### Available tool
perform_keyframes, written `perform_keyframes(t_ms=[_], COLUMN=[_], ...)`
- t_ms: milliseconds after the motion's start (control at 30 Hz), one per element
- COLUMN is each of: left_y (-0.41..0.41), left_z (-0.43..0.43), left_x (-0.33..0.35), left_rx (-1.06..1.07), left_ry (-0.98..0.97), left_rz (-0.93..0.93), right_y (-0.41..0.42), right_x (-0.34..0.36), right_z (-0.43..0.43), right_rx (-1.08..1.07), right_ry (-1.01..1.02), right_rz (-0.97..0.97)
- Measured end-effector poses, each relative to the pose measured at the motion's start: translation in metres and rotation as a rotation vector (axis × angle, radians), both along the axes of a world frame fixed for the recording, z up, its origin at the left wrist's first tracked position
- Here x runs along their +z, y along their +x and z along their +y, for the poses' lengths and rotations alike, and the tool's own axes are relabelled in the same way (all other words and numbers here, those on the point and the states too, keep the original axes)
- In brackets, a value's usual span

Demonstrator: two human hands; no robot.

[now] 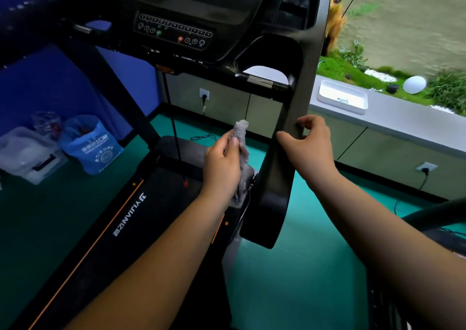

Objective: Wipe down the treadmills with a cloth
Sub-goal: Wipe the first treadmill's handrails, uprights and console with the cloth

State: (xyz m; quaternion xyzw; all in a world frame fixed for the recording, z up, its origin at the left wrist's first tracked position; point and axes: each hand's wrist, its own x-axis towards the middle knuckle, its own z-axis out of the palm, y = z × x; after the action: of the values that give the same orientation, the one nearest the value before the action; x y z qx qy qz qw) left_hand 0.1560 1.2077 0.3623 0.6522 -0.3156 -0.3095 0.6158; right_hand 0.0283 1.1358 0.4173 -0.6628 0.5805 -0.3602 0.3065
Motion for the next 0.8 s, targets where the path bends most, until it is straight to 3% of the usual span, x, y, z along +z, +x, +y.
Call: perform_keyframes(t_ms=[300,533,700,800], left_y=[0.08,0.157,0.181,0.187], left_z=[-0.103,-0.203,-0.243,-0.251], left_x=[0.02,0.019,0.017,0.012], left_rx=[0.049,-0.289,-0.551,-0.661], left_ry=[-0.01,-0.099,0.113,0.068], left_rz=[-0.29,-0.832,-1.422,-1.546], right_y=[0.029,0.059,0.068,0.068], right_x=[0.01,0.012,0.023,0.027], right_z=[-0.061,-0.087,-0.08,-0.079], right_rx=[-0.121,-0.272,-0.356,-0.374], right_ry=[0.029,-0.021,0.039,0.058], right_rz=[0.173,0.382,0.395,0.384])
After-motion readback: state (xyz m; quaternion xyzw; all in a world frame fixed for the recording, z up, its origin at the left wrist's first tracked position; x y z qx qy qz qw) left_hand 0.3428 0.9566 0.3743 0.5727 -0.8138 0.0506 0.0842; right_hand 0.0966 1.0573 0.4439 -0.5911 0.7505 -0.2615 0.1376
